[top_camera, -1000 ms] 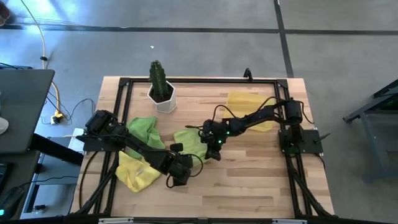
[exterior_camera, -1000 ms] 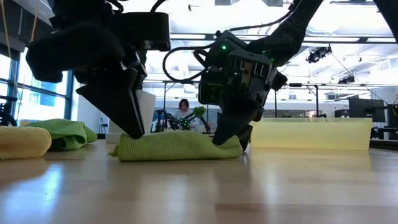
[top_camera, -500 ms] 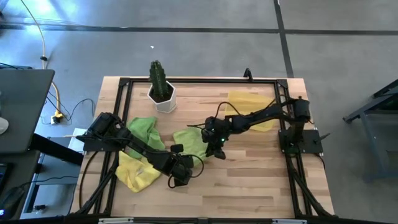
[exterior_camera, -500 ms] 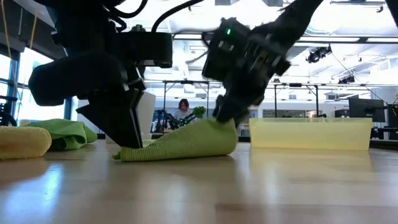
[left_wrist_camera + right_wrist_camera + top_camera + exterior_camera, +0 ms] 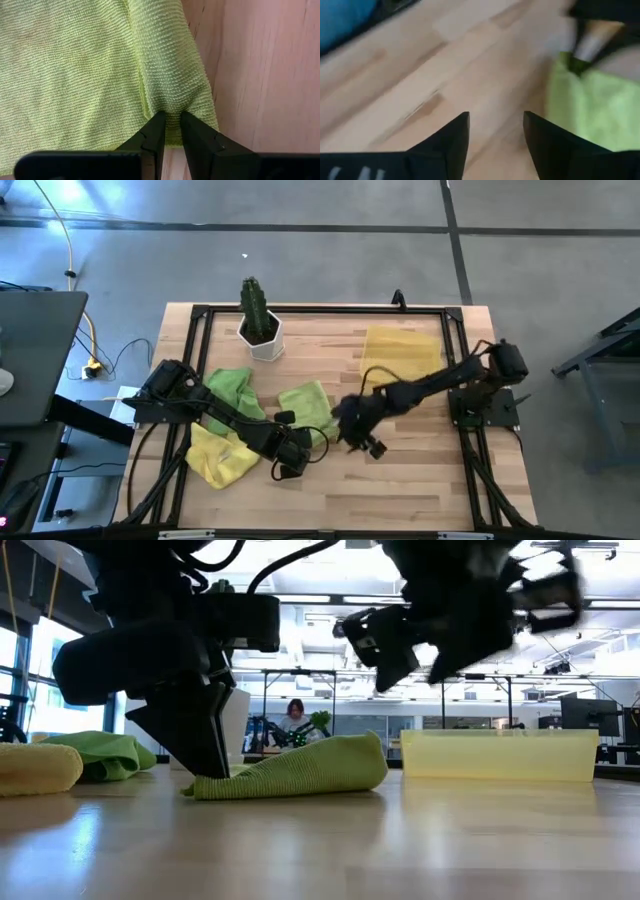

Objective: Roll microfiber towels into tight, uniform cylinder then place into a basket
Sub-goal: Roll the light green microfiber cloth

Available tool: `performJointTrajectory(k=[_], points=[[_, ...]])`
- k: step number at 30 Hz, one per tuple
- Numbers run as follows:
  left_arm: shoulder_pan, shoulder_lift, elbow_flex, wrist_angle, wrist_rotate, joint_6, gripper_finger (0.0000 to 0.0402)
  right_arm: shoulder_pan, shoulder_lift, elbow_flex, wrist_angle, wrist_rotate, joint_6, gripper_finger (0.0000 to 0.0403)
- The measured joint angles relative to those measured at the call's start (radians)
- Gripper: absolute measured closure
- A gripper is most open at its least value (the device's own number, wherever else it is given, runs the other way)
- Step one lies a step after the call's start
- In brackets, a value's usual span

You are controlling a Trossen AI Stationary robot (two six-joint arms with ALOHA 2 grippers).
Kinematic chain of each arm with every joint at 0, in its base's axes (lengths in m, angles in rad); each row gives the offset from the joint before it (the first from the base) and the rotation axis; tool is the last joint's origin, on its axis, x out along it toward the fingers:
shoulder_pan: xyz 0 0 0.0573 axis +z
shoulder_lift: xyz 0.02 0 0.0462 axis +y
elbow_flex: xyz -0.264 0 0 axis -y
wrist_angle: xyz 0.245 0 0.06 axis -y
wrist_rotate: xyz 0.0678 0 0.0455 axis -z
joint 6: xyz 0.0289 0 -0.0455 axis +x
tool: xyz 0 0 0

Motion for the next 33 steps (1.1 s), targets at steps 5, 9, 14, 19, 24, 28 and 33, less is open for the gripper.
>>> performJointTrajectory(k=[5,9,14,19,24,28,33], points=[[0.000,0.000,0.000,0.001,0.000,-0.003,0.0346,0.054,0.090,0.000,0.110,0.220,-0.082,0.0222],[0.000,0.001,-0.001,0.001,0.000,-0.003,0.0346,0.050,0.139,0.000,0.135,0.299,-0.085,0.0233],[0.000,0.001,-0.001,-0.001,0.000,-0.003,0.0346,0.035,0.132,0.000,0.129,0.310,-0.045,0.0245],[0.000,0.001,-0.001,-0.002,0.000,-0.003,0.0346,0.035,0.099,0.000,0.129,0.366,-0.042,0.0246],[0.000,0.001,-0.001,-0.002,0.000,-0.005,0.0346,0.019,0.109,0.001,0.121,0.379,-0.041,0.0244],[0.000,0.001,-0.002,-0.001,0.000,-0.017,0.0346,-0.001,0.136,0.001,0.105,0.380,-0.024,0.0244],[0.000,0.001,-0.002,0.001,0.000,-0.026,0.0346,-0.021,0.157,0.001,0.081,0.378,-0.024,0.0244]])
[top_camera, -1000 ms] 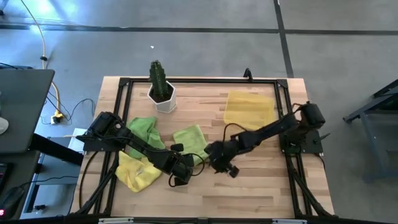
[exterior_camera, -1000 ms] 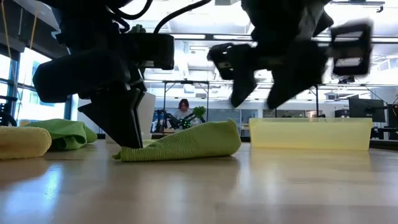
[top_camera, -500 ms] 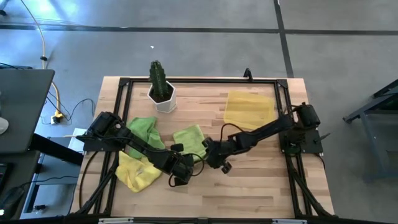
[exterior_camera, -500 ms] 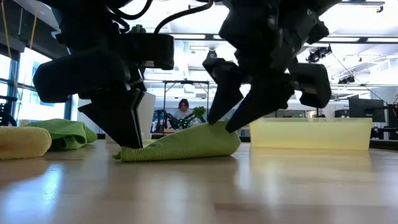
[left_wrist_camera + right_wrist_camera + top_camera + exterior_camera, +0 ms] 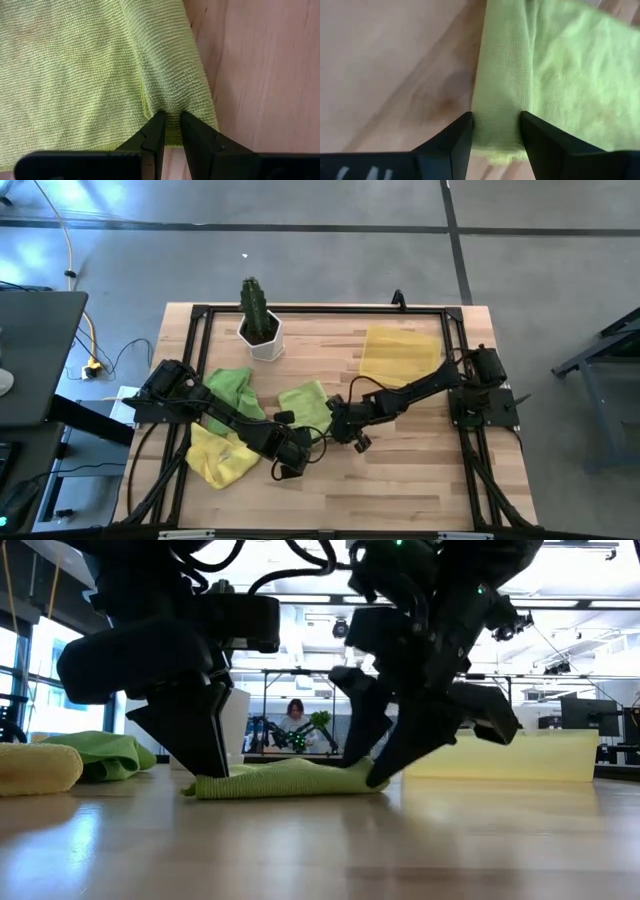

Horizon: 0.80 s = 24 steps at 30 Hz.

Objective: Roll microfiber towels into tight, uniform cylinder then place into a basket
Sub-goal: Roll the light green microfiber cloth

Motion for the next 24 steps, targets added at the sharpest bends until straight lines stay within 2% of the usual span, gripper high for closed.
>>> performJointTrajectory(k=[12,16,22,24], points=[[0.000,0.000,-0.001,0.015,0.007,-0.017,0.0346,-0.018,0.037,0.004,-0.024,-0.038,0.072,0.0254],[0.000,-0.005,-0.001,0.023,0.011,-0.035,0.0346,-0.022,0.048,0.004,-0.033,-0.046,0.134,0.0293],[0.001,-0.010,0.025,0.002,0.027,-0.044,0.0346,-0.036,0.051,0.004,-0.042,-0.056,0.181,0.0386],[0.000,-0.018,0.035,-0.014,0.032,-0.040,0.0346,-0.037,0.051,0.004,-0.044,-0.061,0.185,0.0393]])
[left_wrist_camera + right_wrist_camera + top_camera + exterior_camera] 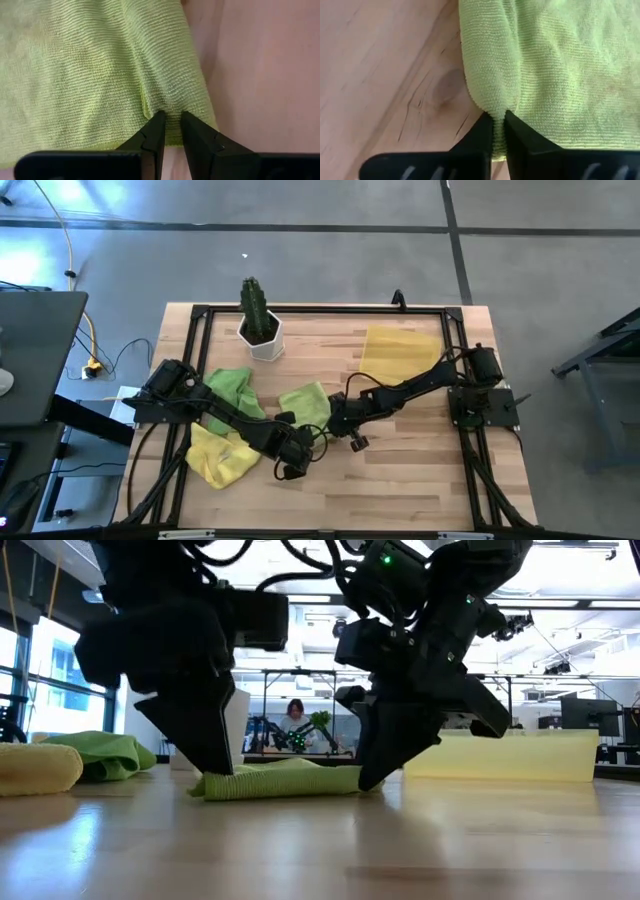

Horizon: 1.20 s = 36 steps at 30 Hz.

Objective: Roll microfiber towels into tight, uniform cylinder then place into a basket
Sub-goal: Roll the light green microfiber cloth

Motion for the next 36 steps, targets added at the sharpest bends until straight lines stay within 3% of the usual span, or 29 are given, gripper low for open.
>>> performJointTrajectory(k=[3,8,14,22,27,36], points=[[0.000,-0.016,0.014,-0.014,0.008,0.016,0.0346,-0.014,0.001,0.000,-0.004,-0.064,0.033,0.0390],[-0.004,-0.034,0.015,-0.038,0.005,0.061,0.0346,-0.064,0.003,-0.004,-0.022,-0.331,0.125,0.0399],[-0.034,-0.046,0.017,-0.029,-0.053,0.155,0.0346,-0.144,0.009,-0.008,-0.038,-0.566,0.283,0.0400],[-0.104,-0.045,0.017,0.086,-0.301,0.338,0.0346,-0.204,0.009,-0.009,-0.056,-0.616,0.480,0.0401],[-0.113,-0.040,0.017,0.164,-0.298,0.399,0.0346,-0.225,0.009,-0.009,-0.072,-0.660,0.535,0.0402],[-0.075,0.038,0.017,0.155,-0.317,0.416,0.0346,-0.237,0.007,-0.007,-0.088,-0.665,0.557,0.0402]])
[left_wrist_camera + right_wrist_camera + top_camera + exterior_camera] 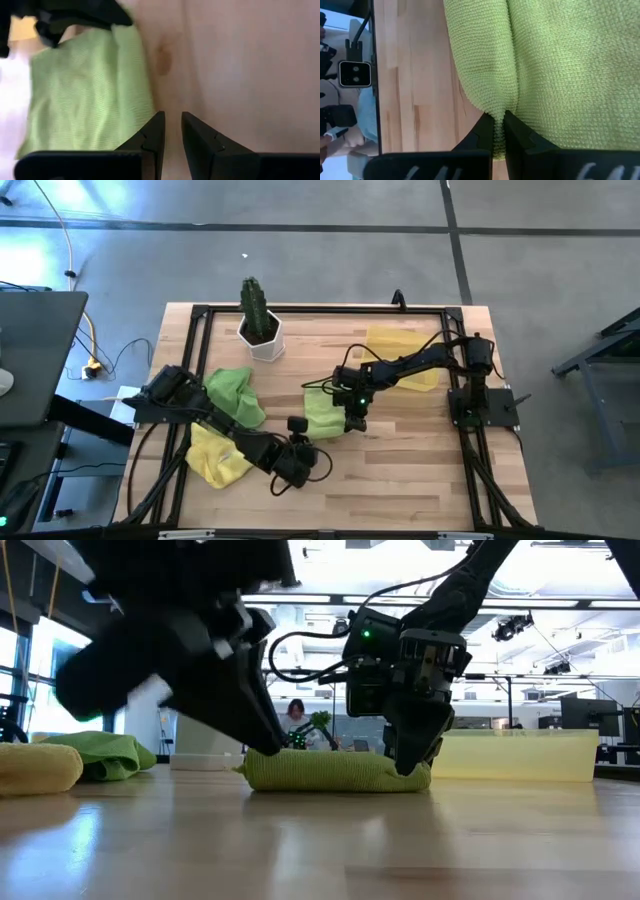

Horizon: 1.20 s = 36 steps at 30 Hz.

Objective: Roll microfiber towels into tight, uniform cylinder then place into a basket
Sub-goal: Roll the light green microfiber cloth

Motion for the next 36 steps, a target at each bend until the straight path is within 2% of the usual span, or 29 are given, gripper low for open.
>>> performJointTrajectory(k=[3,10,16,18,22,24,27,33,36], points=[[0.016,0.006,0.000,0.001,-0.048,0.002,0.0346,0.002,0.000,0.001,-0.001,0.003,0.000,0.0402],[0.063,0.006,0.000,-0.044,-0.044,0.000,0.0346,0.003,-0.002,0.001,-0.001,0.004,0.000,0.0402],[0.033,-0.005,0.002,-0.032,-0.028,-0.025,0.0346,0.003,-0.002,0.002,-0.003,0.004,-0.005,0.0402],[0.026,-0.005,0.002,-0.052,0.013,-0.088,0.0345,0.003,-0.002,0.002,-0.003,0.004,-0.007,0.0402],[0.046,-0.005,0.002,-0.061,0.185,-0.166,0.0329,0.003,-0.002,0.002,-0.003,0.005,-0.007,0.0402],[0.052,-0.003,0.002,-0.063,0.202,-0.167,0.0314,0.003,-0.002,0.002,-0.003,0.005,-0.006,0.0402],[0.052,-0.003,0.002,-0.064,0.188,-0.144,0.0287,0.003,-0.002,0.002,-0.003,0.005,-0.004,0.0402],[0.058,-0.003,0.002,-0.075,0.049,-0.107,0.0250,0.003,-0.003,0.002,-0.003,0.005,-0.001,0.0402],[0.071,-0.003,0.002,-0.075,0.064,-0.106,0.0245,0.003,-0.003,0.002,-0.003,0.005,-0.001,0.0402]])
